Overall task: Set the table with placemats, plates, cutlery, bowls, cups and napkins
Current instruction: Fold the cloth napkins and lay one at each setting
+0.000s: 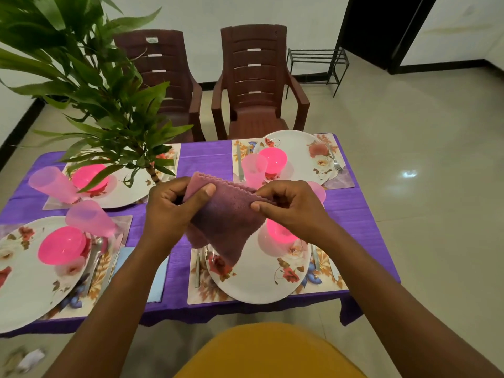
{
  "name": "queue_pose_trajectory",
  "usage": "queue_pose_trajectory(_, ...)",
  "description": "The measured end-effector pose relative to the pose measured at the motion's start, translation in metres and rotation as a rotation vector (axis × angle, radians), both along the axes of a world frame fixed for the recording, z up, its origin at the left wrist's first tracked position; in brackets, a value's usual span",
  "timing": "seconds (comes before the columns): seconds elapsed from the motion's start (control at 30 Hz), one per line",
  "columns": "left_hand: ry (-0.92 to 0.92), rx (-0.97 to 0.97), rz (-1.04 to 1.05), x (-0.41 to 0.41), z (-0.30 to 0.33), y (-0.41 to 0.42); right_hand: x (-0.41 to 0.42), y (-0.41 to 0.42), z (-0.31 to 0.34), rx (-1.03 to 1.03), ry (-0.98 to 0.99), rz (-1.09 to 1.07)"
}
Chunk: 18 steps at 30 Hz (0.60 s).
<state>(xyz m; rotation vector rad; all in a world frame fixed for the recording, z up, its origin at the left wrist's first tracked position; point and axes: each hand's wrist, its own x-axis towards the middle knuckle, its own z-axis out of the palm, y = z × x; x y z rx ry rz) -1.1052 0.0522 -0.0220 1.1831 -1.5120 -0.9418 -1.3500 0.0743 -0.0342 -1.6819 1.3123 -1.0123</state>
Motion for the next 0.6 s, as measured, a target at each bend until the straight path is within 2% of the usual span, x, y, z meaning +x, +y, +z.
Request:
queue_pose_trajectory(0.13,0.026,0.083,0.018,0.013,-0.009,0.002,-0.001,0.001,0.006,-0.020,-0.073,-0.010)
queue_pose_trajectory(0.6,0.005,0.073,0.017,0.017,-0.005,0.008,-0.003,0.000,0.019,-0.019,-0.130,0.008)
